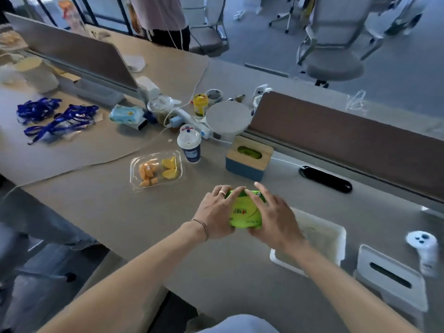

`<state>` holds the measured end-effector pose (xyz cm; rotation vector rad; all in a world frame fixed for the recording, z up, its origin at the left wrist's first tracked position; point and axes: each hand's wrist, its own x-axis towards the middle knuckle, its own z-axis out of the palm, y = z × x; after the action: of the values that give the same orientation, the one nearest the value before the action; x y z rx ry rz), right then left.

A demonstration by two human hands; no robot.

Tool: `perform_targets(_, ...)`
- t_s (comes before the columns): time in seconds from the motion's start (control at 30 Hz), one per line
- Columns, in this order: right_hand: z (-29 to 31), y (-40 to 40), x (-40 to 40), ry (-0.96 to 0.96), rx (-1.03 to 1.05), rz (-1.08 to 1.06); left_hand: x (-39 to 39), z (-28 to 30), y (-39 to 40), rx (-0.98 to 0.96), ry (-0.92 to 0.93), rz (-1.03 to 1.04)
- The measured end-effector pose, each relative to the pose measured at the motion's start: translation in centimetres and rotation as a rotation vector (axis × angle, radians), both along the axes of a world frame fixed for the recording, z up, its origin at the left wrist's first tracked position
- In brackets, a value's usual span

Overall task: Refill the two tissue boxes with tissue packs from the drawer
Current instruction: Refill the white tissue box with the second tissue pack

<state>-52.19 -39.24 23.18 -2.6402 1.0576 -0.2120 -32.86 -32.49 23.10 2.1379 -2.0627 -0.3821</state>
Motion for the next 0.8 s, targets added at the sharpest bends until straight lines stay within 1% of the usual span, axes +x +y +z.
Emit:
perform_targets(0.23,0.7,-0.8,-11.1,0.012,0.005,-0.207,-9.9,1.2,-4.7,-0.022,0.023,-0.221)
perform_targets(0.4,0.2,-1.2,-16.6,0.034,0.03,-0.282,-14.9,0.7,-6.6,0.004,0.087,-0.296)
perform_targets(0.57,-1.6,-1.8,-19.1,0.083,0.077,-0.289,-17.1,-1.3,-7.5,0.079,0.084,-0.321)
perform_targets(0.8,-4.5,-2.5,-19.6,0.13,0.093,-0.272,-17.6,-3.3,-8.0,0.146,-0.011,-0.358)
